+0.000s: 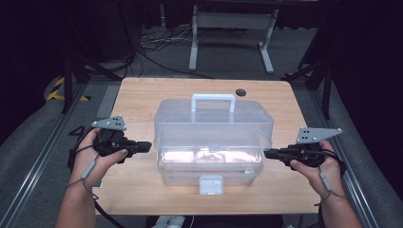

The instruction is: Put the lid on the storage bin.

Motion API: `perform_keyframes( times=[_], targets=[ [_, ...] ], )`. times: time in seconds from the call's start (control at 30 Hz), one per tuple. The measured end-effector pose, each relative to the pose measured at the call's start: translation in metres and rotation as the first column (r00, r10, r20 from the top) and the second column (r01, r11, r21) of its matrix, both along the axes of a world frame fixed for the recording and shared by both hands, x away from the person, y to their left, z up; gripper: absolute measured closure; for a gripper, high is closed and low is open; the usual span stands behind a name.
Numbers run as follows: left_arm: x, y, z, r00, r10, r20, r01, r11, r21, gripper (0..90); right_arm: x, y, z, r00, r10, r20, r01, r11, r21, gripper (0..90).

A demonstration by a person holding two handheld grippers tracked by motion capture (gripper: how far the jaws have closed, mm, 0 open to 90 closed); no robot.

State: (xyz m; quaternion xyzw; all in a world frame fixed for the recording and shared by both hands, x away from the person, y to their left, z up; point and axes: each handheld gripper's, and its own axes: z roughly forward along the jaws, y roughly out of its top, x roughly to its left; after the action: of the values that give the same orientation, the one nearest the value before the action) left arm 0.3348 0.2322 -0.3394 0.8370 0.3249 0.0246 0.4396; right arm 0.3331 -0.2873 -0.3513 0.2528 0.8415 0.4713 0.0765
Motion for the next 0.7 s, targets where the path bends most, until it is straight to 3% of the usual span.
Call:
perform_keyframes(
  times=[0.23,0.7],
  targets=[
    [0.007,0.005,-0.002,0.9991,0.043,0.000,-0.043,0.9991,-0.003,89.0,-0.003,0.001,-0.003,0.9999,0.005,-0.010,-0.005,1.000,-0.021,90.0],
    [0.014,0.003,-0.002,0.9992,0.039,0.007,-0.039,0.9992,0.000,88.7,-0.004,-0.004,-0.009,0.9996,-0.017,-0.025,0.016,0.999,-0.052,90.0]
  ],
)
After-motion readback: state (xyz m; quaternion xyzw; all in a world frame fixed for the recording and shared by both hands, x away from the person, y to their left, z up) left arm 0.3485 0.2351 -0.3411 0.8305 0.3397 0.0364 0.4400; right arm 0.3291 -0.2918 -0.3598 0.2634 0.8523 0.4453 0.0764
